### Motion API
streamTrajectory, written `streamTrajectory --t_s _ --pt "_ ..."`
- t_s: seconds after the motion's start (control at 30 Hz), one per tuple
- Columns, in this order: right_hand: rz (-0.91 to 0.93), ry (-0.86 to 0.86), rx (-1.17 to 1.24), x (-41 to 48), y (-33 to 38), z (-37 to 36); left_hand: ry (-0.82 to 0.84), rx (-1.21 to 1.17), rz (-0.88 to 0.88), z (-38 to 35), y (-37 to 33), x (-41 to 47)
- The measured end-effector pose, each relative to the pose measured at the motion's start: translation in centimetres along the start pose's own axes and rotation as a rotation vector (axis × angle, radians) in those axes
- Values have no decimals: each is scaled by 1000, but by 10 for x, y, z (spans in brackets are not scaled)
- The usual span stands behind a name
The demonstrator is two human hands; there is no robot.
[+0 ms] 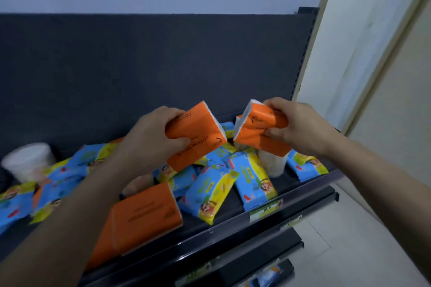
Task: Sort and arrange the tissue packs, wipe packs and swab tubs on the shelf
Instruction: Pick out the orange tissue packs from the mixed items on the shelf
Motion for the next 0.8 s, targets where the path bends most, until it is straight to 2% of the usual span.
streamTrajectory --t_s 0.5,0.8 --pt "-72 -41 -114 49 -123 28 46 -54 -87 -84 -45 126" --pt "116 44 -110 106 -211 14 -35 -7 44 -138 -63 178"
Point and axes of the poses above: each hand's wrist, its own x-axis towards the middle knuckle, its own z-axis out of the back of the hand, y = z × x, the point moved 4 cm from there along x, towards the middle knuckle, and after that the axes turned 6 degrees about z, right-handed, at the moved point
